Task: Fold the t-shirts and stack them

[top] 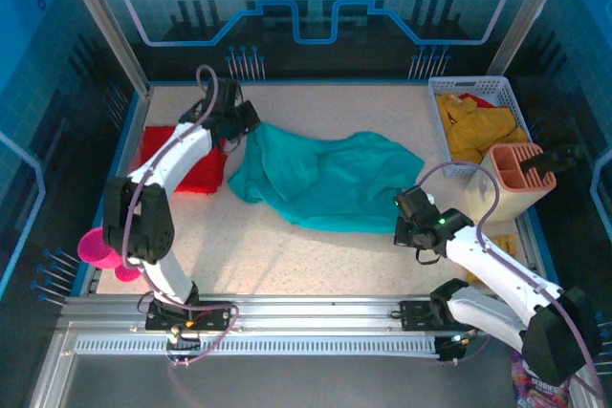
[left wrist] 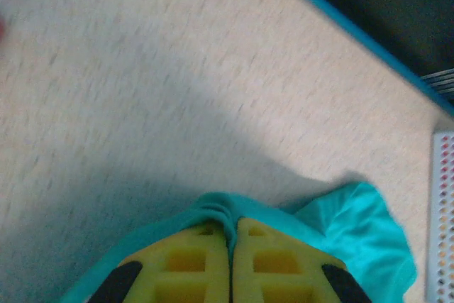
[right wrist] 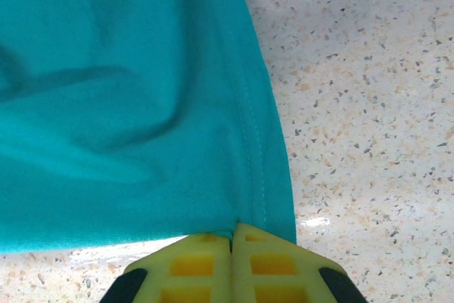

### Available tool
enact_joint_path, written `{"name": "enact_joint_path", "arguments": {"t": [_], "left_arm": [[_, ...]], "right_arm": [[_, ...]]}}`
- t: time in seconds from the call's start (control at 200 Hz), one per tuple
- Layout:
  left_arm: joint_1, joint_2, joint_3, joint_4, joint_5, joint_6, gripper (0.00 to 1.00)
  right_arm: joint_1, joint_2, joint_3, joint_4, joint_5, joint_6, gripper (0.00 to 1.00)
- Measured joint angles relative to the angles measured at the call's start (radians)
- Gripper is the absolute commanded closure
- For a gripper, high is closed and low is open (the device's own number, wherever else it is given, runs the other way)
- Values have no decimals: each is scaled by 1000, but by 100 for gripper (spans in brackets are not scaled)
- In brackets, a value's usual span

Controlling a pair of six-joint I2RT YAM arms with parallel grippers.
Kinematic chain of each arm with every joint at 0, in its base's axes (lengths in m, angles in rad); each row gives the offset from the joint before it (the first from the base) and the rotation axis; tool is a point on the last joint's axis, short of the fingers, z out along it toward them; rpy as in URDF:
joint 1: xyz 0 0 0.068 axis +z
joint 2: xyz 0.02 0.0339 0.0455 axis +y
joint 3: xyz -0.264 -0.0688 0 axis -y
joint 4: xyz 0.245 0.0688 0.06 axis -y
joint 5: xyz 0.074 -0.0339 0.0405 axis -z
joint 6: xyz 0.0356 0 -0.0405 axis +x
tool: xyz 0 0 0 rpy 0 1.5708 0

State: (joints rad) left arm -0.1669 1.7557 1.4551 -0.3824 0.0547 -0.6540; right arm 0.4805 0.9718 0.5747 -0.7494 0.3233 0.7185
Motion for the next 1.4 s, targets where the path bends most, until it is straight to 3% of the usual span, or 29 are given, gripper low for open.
{"name": "enact_joint_path", "arguments": {"t": [0.065,0.12,0.145,0.235,0.32,0.45,0.555,0.715,0.82,1.016,1.266,1.401], "left_arm": [[27,82,107,-15,33,-4,94],[57,183,216,-24,70,-19,65],[70,234,272,-34,89,-29,56],[122,431,461,-51,157,-64,45],[158,515,472,-57,193,-86,34],[173,451,219,-33,198,-99,34],[143,253,-67,-15,180,-91,36],[-3,-177,-421,39,118,-84,40],[-79,-311,-584,120,97,-119,47],[-112,-246,-768,195,63,-205,53],[-188,-196,-750,249,-41,-292,46],[-210,-137,-671,162,-86,-319,47]], "right_arm": [[-13,0,0,1,-3,0,100],[-21,2,0,2,-7,0,100],[-24,3,0,2,-10,0,100],[-26,6,0,2,-19,-1,100],[-26,7,0,2,-24,0,100],[-31,6,0,2,-25,-2,100],[-40,12,1,8,-25,-5,100],[-51,34,13,34,-45,-13,100],[-56,61,41,50,-55,-20,100],[-66,89,76,79,-72,-37,100],[-91,79,76,80,-82,-45,100],[-101,58,76,80,-93,-47,100]]}}
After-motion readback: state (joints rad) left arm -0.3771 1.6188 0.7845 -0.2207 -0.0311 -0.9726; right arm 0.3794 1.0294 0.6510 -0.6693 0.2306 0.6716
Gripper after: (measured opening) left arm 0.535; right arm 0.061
